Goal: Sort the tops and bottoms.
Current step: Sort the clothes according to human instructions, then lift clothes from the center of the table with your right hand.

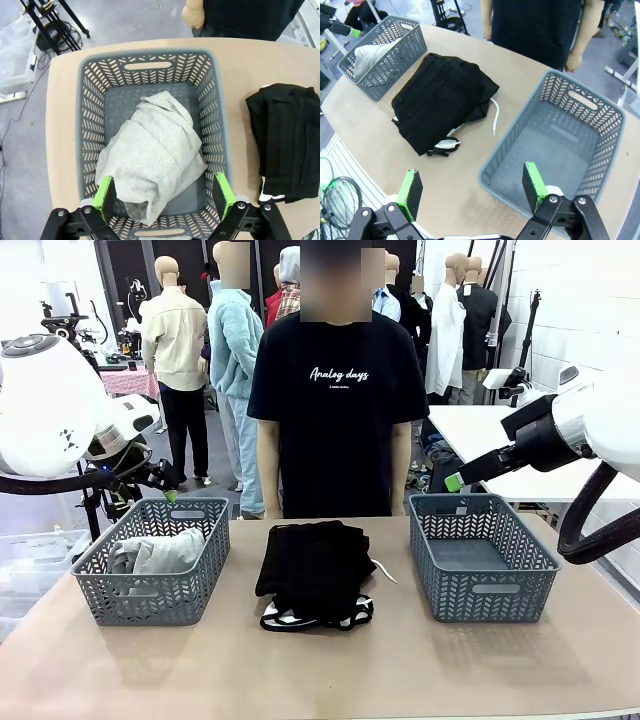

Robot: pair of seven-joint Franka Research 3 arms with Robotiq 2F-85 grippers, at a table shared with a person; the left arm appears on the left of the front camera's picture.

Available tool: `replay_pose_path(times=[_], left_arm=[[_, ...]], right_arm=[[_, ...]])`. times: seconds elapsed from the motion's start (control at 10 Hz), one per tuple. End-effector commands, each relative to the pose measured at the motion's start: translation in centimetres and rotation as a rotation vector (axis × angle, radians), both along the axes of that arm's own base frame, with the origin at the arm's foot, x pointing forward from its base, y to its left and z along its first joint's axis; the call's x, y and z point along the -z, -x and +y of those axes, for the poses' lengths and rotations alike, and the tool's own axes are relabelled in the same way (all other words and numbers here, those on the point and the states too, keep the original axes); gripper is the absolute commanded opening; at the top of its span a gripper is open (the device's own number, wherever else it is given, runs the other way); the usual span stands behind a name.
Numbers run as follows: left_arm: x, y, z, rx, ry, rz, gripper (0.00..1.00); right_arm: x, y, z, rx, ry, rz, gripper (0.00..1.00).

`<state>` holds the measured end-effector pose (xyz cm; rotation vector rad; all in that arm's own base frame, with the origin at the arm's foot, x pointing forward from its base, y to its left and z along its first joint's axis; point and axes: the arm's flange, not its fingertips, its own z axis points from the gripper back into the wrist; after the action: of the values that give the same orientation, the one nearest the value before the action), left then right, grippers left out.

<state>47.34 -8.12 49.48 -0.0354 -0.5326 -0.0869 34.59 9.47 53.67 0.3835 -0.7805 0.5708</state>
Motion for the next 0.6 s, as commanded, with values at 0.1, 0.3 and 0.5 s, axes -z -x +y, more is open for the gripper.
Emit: replay_pose_path(times=[0.1,0.3,0.5], left_arm=[[-0.03,-0.13,0.15,0.002,-0.005,-0.002,1.00],[-0.03,-0.13,0.15,0.002,-0.005,-0.002,1.00],[-0.03,-0.13,0.15,0.002,-0.005,-0.002,1.00]], right_arm=[[0.15,-0.16,0.09,-0.007,-0.024,0.008,1.00],[0.15,-0.16,0.09,-0.007,-0.024,0.008,1.00],[0.15,-0.16,0.09,-0.007,-0.024,0.008,1.00]])
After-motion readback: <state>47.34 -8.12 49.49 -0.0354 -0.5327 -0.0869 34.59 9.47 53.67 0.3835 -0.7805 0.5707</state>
